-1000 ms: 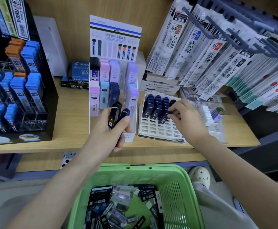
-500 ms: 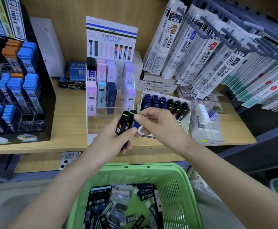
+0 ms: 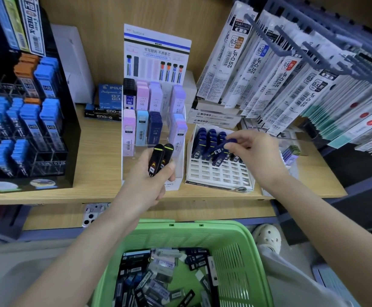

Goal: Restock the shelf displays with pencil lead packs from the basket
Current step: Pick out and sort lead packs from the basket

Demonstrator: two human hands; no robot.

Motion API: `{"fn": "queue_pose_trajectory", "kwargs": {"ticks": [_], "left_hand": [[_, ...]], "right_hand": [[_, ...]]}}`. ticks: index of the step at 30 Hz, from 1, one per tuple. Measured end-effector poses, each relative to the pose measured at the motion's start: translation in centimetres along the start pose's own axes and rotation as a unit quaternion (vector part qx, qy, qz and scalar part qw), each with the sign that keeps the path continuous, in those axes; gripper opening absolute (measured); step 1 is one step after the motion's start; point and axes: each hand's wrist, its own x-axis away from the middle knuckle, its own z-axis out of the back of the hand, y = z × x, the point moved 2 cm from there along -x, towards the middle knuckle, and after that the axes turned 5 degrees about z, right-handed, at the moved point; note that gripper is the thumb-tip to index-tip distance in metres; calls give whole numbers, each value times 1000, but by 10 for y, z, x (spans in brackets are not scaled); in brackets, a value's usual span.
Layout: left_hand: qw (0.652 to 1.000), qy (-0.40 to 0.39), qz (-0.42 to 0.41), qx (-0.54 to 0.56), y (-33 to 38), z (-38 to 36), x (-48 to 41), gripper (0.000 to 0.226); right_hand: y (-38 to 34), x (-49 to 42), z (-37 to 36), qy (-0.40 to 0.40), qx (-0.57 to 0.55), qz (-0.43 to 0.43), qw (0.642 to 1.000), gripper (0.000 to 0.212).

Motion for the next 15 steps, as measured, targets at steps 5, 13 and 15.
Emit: {"fn": "queue_pose_trajectory", "kwargs": {"ticks": [5, 13, 15], "left_hand": [[1000, 5, -6, 5, -1, -1, -2, 14], [1000, 6, -1, 10, -1, -2, -5, 18], [1000, 7, 1, 14, -1, -3, -6, 20]], "right_hand": [[3, -2, -17, -35, 79, 40, 995, 14], [6, -9, -20, -75, 146, 89, 982, 16], [6, -10, -18, -88, 151, 88, 981, 18]]}}
